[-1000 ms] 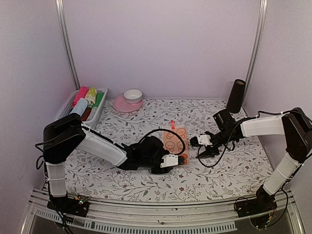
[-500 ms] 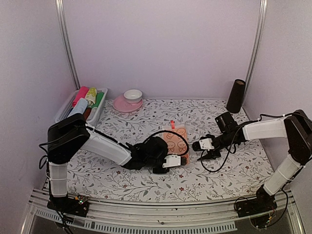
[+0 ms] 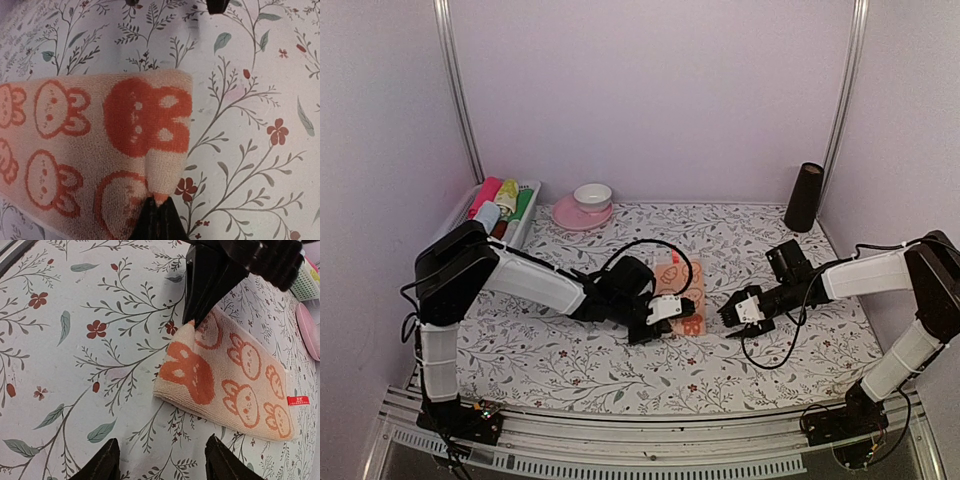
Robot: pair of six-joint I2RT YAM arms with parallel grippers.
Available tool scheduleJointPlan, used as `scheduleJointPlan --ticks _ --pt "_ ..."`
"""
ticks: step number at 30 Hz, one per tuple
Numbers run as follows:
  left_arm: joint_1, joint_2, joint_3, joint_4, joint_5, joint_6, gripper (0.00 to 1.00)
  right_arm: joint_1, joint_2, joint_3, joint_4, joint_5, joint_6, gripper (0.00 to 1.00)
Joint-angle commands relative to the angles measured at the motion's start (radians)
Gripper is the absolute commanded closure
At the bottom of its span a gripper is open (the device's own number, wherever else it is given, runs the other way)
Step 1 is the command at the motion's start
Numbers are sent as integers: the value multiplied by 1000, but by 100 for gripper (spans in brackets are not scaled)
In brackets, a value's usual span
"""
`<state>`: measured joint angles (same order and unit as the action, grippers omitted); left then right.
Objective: Roll the towels
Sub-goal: Roll the towel at the center of the board.
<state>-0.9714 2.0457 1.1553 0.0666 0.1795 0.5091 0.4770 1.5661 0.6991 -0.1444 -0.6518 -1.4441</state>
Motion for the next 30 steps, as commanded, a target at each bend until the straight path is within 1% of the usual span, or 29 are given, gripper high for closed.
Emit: scheduleJointPlan --ticks 1,9,11,14,18,22,25,30 --pt "57 36 53 -103 200 -104 100 3 -13 -23 62 -43 0 42" --pt "100 79 131 -156 334 -194 100 29 -23 -69 183 -15 66 42" --pt "112 85 148 -161 370 -215 100 44 -12 -79 236 18 99 41" --pt "122 94 172 -176 411 -244 100 76 23 -68 263 85 135 41" --pt "129 109 199 -193 424 -272 100 123 60 -53 289 166 179 41" --pt "139 123 219 -195 450 -302 100 166 84 -56 323 240 187 41" --pt "143 127 227 -192 465 -310 100 192 111 -49 360 311 214 47" --pt "149 133 222 -192 469 -315 100 196 118 -33 402 385 291 66"
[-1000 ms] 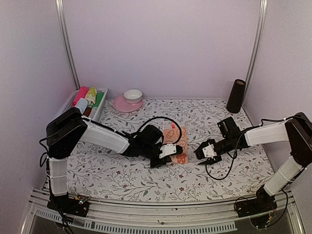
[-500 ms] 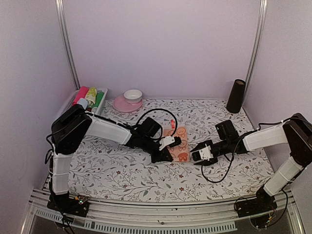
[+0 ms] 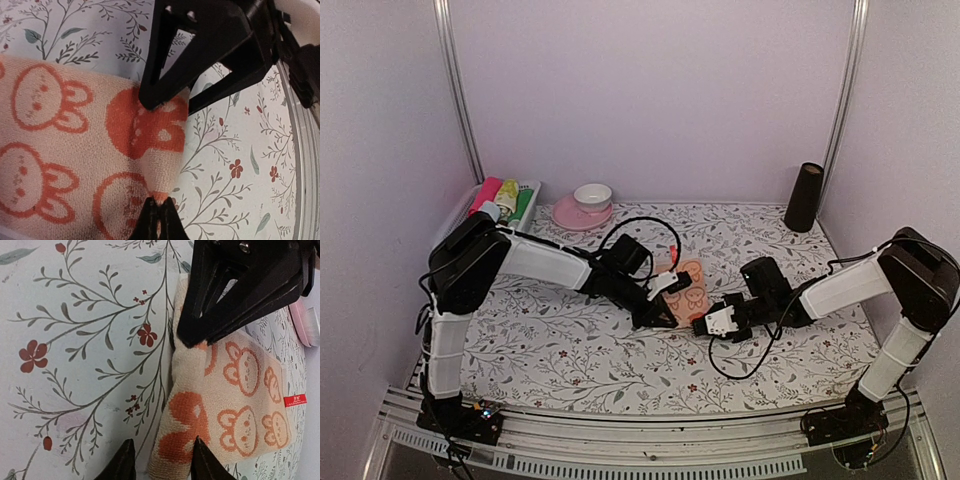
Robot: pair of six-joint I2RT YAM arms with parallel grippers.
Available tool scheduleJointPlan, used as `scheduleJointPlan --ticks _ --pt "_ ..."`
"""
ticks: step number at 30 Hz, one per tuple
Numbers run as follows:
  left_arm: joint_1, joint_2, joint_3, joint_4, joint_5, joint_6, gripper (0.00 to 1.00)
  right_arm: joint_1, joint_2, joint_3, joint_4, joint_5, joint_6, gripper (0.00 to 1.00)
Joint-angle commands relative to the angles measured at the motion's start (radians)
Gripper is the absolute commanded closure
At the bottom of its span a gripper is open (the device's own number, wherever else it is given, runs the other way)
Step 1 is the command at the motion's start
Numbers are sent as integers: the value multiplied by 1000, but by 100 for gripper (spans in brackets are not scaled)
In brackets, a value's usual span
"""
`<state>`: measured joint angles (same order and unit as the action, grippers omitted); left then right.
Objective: Roll the towels
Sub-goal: Roll the towel at the center of the board.
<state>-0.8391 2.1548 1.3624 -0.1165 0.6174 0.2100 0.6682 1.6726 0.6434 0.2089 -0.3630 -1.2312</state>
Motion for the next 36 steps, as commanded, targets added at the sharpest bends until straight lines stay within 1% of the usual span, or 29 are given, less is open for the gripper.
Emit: scheduleJointPlan --ticks 1,4,5,7,8,9,11,13,15,18,24,27,31,36 --pt "16 26 14 -10 30 -15 100 5 4 23 47 95 93 69" --pt "16 34 16 -13 19 -17 100 6 -27 19 13 53 99 78" --pt "16 36 18 -18 18 -17 97 6 -33 19 -5 36 96 80" --pt "16 37 20 -23 17 -18 93 5 -35 27 -49 6 90 90" --pt "16 36 20 -23 18 -19 91 5 -32 32 -67 -2 91 92" --pt "16 34 18 -20 17 -20 87 5 -28 42 -91 -11 93 95" --pt "16 19 15 -26 10 -24 68 5 -18 64 -130 -19 100 97" --pt "16 -6 -2 -22 2 -26 53 2 -7 86 -179 -36 109 97" --pt "15 -39 -42 -4 -11 -27 42 -10 4 111 -232 -71 113 97" --pt "12 -87 -94 19 -13 -20 32 -46 24 158 -320 -127 128 97" --pt "5 -149 -182 99 -38 18 20 -101 42 215 -449 -208 110 97" --pt "-4 -148 -186 116 -36 46 15 -120 51 233 -496 -245 91 97" --pt "-32 -131 -174 123 -54 92 12 -143 73 266 -544 -275 90 97" --pt "-65 -95 -149 99 -69 141 12 -176 107 308 -605 -315 99 97"
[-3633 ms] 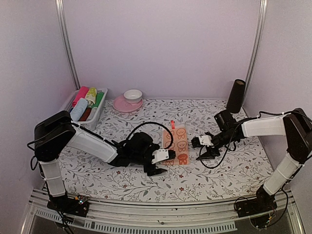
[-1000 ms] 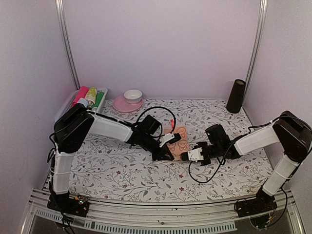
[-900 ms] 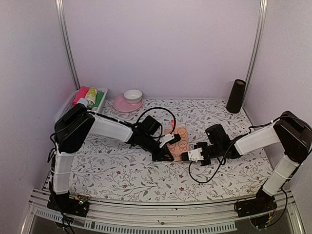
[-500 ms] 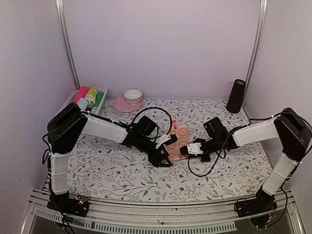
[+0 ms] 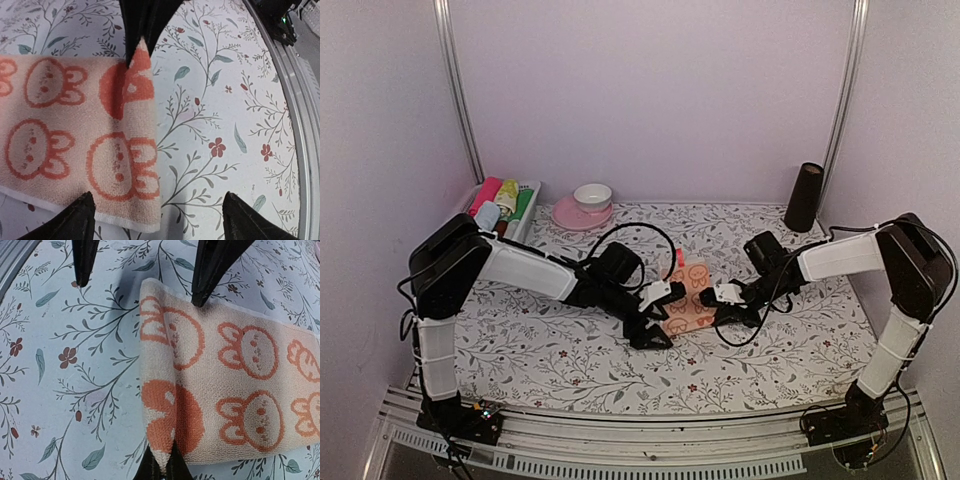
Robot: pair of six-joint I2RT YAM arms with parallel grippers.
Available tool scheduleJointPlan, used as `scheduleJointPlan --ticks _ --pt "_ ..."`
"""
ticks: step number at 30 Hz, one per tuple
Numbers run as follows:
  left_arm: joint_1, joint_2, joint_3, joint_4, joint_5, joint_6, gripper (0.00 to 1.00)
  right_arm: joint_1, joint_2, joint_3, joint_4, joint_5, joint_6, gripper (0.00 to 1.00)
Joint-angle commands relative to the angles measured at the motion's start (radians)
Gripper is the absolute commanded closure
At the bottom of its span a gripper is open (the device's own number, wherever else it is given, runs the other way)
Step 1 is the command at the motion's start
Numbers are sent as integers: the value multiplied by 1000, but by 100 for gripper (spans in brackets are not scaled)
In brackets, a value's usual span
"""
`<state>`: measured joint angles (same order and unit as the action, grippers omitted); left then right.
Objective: Roll the towels
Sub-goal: Roll the towel at the center of the board.
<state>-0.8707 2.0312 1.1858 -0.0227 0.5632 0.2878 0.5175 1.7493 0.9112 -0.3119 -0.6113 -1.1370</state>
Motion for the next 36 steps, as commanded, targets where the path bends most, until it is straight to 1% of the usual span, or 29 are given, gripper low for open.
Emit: scheduleJointPlan --ticks 1,5,8,10,13,17,24,27,30,34,36 --pt "-35 38 30 5 -11 72 13 -28 36 47 -95 -74 7 97" --pt "-38 67 48 -3 -16 78 17 -42 64 74 -133 -91 5 97" --pt "-39 87 64 -9 -30 71 23 -58 86 95 -159 -103 8 97" --pt "-39 97 74 -16 -38 63 29 -72 95 109 -179 -116 12 97" --pt "-39 100 74 -11 -45 44 44 -94 108 127 -204 -128 15 97" --pt "-34 98 78 1 -39 15 54 -110 127 152 -240 -145 16 97" --pt "8 94 73 45 41 -77 62 -122 184 189 -283 -123 28 97" --pt "19 93 73 60 43 -108 68 -130 207 211 -299 -120 48 97" --pt "23 103 84 57 25 -136 78 -136 226 227 -311 -118 68 96" --pt "23 120 98 52 31 -147 85 -139 241 244 -324 -122 79 96" --pt "23 124 99 53 33 -153 91 -143 247 252 -328 -121 87 96"
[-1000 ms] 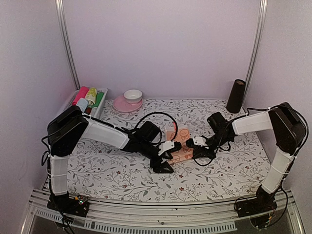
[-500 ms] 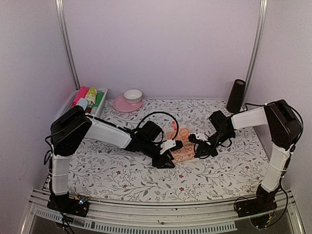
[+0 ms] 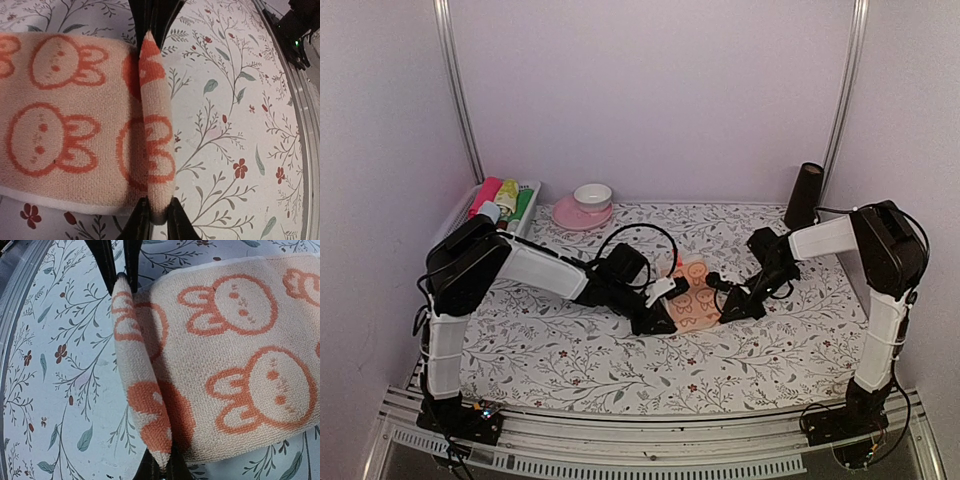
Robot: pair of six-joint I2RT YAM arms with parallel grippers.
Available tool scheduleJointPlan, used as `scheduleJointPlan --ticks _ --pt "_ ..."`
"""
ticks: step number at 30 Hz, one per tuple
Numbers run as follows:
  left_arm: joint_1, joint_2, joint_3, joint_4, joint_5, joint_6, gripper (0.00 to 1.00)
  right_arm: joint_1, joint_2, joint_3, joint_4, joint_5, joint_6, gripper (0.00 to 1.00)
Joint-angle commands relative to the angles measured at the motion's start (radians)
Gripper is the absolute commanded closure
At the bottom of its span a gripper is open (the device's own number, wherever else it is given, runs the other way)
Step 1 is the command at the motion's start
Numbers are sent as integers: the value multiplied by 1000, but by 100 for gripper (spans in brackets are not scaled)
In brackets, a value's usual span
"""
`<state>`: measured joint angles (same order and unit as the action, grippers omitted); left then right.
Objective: Roll the towels
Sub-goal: Roll the towel at the center of the board.
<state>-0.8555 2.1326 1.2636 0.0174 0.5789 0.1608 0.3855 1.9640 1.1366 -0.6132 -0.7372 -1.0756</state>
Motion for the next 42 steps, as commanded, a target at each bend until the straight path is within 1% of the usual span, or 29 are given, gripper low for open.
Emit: scheduleJointPlan --ticks 1,3,7,10,15,16,17,18,24,29,31,35,36,38,39,40,42 --pt "7 24 23 13 18 -30 95 -12 35 30 -27 5 29 96" --pt "8 26 26 11 17 -40 100 -16 41 37 -31 7 40 96" --pt "8 31 37 -7 10 -57 100 -22 57 54 -36 27 63 96" --pt "10 32 42 -22 -10 -75 100 -29 64 60 -38 33 70 93" --pt "14 47 64 -67 -45 -112 100 -34 44 59 -36 37 70 83" --pt "15 53 71 -76 -52 -119 100 -34 35 56 -33 36 67 82" --pt "16 59 76 -85 -59 -128 100 -34 27 52 -30 37 63 77" --pt "17 66 81 -93 -59 -134 100 -34 15 51 -25 38 62 75" --pt "31 88 86 -109 -75 -167 100 -38 -76 6 32 33 45 65" --pt "47 95 87 -105 -74 -193 100 -45 -177 -55 104 1 24 61" --pt "50 99 91 -105 -69 -203 100 -44 -221 -85 108 -41 -15 61" --pt "57 117 106 -118 -62 -210 100 -44 -287 -140 83 -132 -129 67" --pt "59 120 107 -118 -64 -211 100 -45 -287 -139 70 -144 -151 69" --pt "60 125 113 -123 -58 -213 100 -42 -271 -126 56 -146 -165 78" --pt "61 126 114 -123 -56 -214 100 -42 -258 -117 53 -141 -162 80" --pt "62 127 116 -123 -54 -214 100 -40 -245 -111 53 -134 -155 85" --pt "61 127 115 -123 -47 -216 100 -32 -224 -103 47 -122 -146 88"
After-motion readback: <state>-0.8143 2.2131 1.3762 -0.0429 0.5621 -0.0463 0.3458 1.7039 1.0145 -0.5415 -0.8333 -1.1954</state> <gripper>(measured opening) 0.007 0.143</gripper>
